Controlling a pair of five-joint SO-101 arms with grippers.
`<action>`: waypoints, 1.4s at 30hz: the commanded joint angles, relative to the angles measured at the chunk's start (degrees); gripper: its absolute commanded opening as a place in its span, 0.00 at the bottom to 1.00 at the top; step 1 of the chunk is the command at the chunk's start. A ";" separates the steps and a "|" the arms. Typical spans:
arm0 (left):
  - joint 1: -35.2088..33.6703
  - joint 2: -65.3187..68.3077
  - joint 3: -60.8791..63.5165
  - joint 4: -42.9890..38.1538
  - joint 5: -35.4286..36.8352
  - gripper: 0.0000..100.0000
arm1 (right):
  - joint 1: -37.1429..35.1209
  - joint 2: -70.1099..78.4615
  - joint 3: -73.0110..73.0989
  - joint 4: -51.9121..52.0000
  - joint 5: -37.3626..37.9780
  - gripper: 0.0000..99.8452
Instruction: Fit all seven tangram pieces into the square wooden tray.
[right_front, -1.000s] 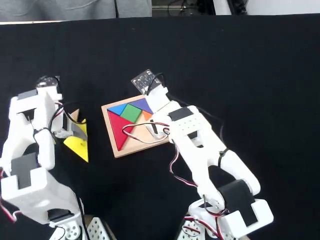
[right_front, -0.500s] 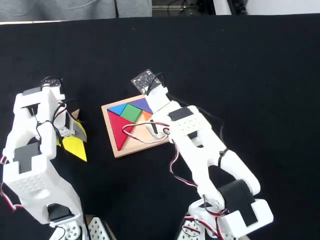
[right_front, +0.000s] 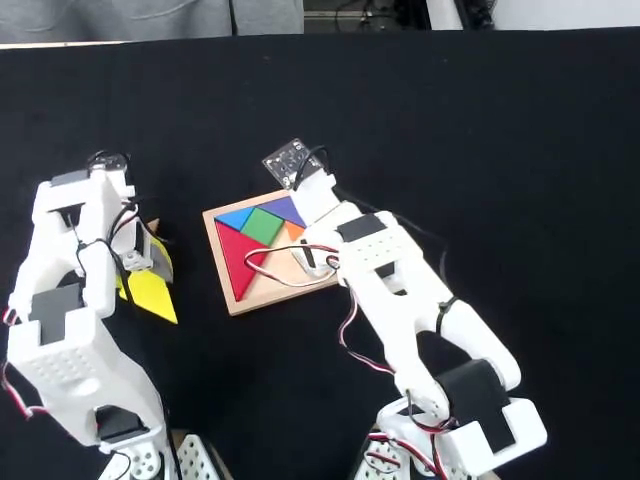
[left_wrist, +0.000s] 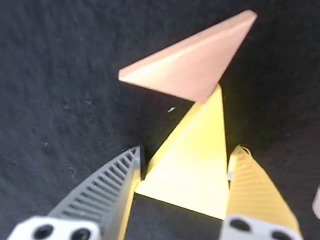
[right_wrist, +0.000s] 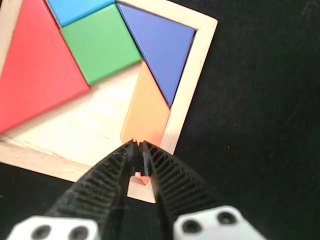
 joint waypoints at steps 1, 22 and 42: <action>-2.77 -10.02 -4.79 7.12 4.48 0.32 | -1.05 -2.68 -0.13 -0.44 0.53 0.02; -3.47 -41.49 36.44 -16.79 6.68 0.34 | -1.05 -2.68 -0.13 -0.44 0.53 0.02; -3.03 -23.30 25.80 -17.23 11.34 0.34 | -4.13 -2.68 1.01 -0.79 0.62 0.02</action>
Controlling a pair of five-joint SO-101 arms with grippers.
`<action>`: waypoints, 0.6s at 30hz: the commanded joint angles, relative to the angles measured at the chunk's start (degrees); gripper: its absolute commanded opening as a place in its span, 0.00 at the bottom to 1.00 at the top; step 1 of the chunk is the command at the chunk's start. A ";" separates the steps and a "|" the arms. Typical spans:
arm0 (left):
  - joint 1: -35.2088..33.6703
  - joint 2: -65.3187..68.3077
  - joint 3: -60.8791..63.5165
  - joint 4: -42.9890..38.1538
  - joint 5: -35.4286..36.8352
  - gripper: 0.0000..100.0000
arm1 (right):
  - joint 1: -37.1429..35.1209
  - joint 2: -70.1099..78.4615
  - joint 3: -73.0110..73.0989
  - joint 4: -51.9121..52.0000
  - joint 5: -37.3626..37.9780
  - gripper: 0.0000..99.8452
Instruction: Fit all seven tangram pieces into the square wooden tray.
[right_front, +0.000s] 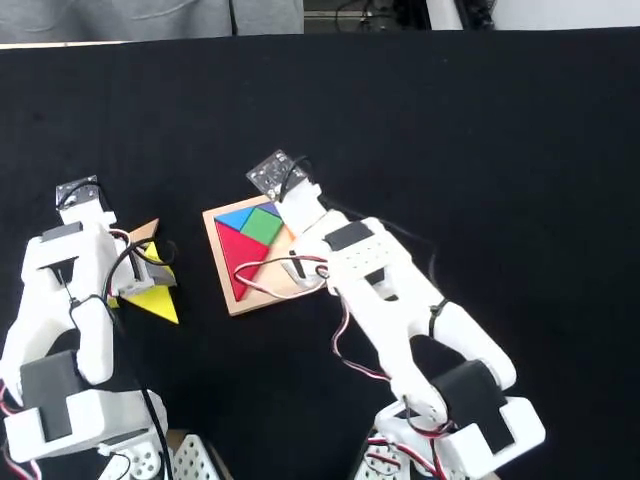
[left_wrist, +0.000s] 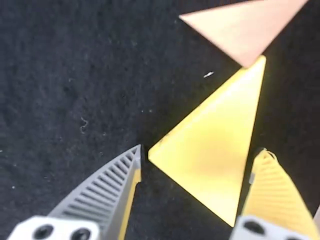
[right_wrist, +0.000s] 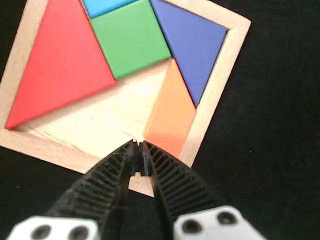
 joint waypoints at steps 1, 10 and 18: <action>0.31 0.00 -2.68 -0.44 0.44 0.34 | -0.44 -2.68 -0.22 -0.79 0.62 0.02; 1.54 0.09 -2.51 -1.67 0.62 0.34 | -0.44 -2.77 -0.22 -0.79 0.62 0.02; 2.77 0.09 -2.15 -2.55 0.44 0.34 | -0.44 -2.77 -0.22 -0.70 0.62 0.02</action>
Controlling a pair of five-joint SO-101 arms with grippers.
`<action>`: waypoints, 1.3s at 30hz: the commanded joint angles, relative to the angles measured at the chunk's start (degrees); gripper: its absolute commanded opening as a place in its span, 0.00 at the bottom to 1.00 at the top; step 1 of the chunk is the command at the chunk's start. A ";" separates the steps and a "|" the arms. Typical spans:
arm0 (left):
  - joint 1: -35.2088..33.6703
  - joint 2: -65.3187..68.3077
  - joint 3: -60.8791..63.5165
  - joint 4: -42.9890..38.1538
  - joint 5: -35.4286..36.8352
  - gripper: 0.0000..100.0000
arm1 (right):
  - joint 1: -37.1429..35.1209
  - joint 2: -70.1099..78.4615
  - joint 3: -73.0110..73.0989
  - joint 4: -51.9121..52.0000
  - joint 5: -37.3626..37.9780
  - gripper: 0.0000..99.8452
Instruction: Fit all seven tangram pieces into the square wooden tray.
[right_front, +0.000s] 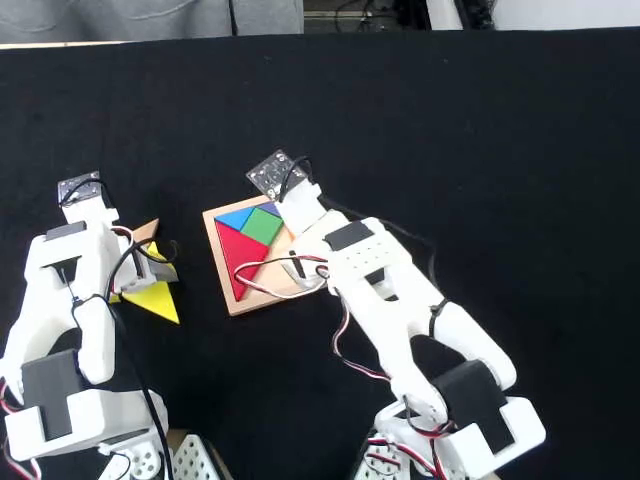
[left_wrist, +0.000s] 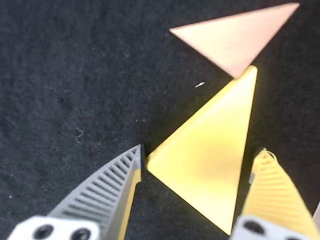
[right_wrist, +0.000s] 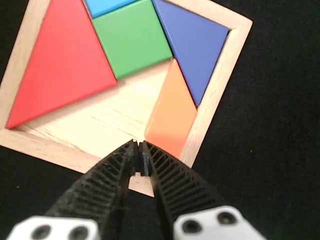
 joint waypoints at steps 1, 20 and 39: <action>2.07 -0.09 -2.07 -0.53 0.18 0.34 | -0.53 -2.77 -0.22 -0.70 0.62 0.02; 2.42 2.64 -3.30 -0.79 0.18 0.26 | -0.44 -2.77 -0.22 -0.70 0.62 0.02; 10.68 -9.14 -15.96 18.29 -16.97 0.26 | 12.13 -5.14 -3.91 0.70 -6.42 0.01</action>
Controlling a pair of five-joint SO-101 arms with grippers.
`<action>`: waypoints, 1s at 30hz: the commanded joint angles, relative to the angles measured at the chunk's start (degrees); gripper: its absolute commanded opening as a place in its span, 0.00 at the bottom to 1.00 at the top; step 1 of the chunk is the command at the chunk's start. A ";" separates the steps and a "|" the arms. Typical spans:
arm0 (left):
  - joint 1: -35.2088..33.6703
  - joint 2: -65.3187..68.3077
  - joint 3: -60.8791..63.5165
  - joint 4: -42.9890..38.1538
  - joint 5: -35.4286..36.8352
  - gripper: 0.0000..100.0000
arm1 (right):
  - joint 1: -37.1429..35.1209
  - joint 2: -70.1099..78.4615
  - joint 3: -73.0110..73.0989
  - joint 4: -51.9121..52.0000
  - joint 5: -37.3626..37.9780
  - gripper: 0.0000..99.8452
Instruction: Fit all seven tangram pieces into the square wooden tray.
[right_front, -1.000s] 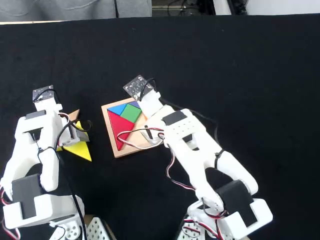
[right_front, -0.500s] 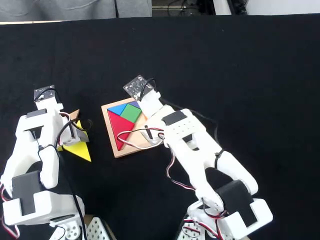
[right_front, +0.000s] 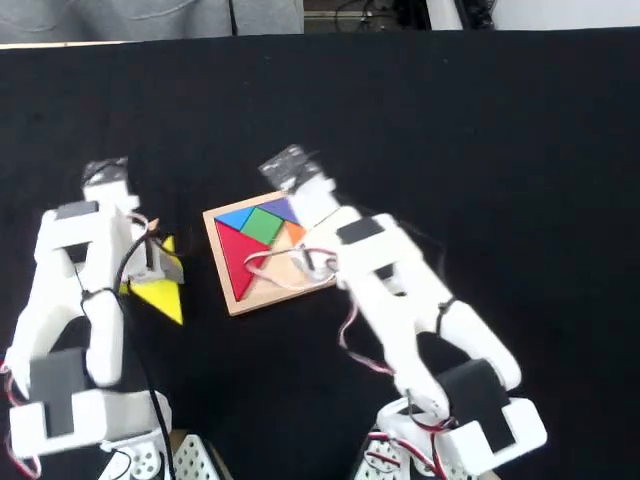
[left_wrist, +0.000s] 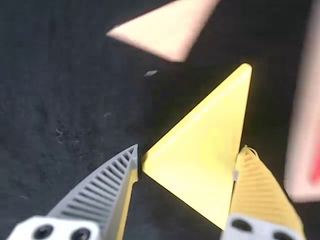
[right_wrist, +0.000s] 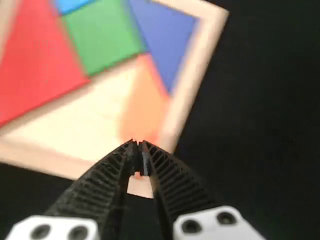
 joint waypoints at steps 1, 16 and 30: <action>6.64 -11.16 -8.66 7.65 -13.36 0.26 | 8.35 -5.93 -3.65 0.53 -7.74 0.01; 38.29 -11.25 -13.23 -2.29 -46.86 0.26 | 27.52 -10.59 3.21 -15.38 -20.75 0.01; 38.90 12.48 -20.88 -5.98 -54.86 0.26 | 27.16 -10.51 3.82 -16.79 -20.57 0.01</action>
